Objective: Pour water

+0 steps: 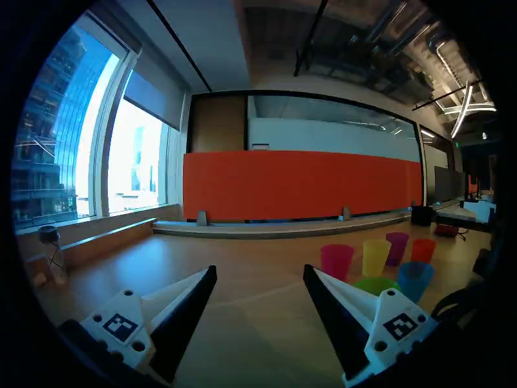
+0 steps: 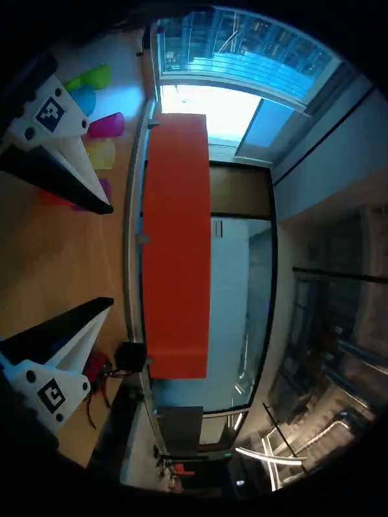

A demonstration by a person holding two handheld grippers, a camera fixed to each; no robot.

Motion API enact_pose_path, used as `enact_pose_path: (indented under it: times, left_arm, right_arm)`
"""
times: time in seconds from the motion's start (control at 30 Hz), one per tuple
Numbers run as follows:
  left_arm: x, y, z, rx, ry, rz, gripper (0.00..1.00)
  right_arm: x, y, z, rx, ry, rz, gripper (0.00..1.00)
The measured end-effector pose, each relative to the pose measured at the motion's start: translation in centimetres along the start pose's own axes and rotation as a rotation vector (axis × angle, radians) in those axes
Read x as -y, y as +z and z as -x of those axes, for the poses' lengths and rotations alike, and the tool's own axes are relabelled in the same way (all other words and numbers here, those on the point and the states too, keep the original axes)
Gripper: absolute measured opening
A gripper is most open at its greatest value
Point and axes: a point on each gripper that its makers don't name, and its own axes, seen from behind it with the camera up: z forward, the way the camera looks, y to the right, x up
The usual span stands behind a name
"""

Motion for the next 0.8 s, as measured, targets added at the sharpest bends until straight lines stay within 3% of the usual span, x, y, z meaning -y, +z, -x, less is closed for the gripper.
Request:
enact_pose_path:
  times: [0.37, 0.8]
  left_arm:
    - [-0.1, 0.0, -0.1, 0.0, 0.0, 0.0, 1.0]
    - [0.0, 0.0, -0.1, 0.0, 0.0, 0.0, 1.0]
  right_arm:
    - [-1.8, 0.1, 2.3, 0.027, 0.019, 0.029, 0.99]
    - [-2.0, 0.2, 3.3, 0.054, 0.001, 0.033, 0.99]
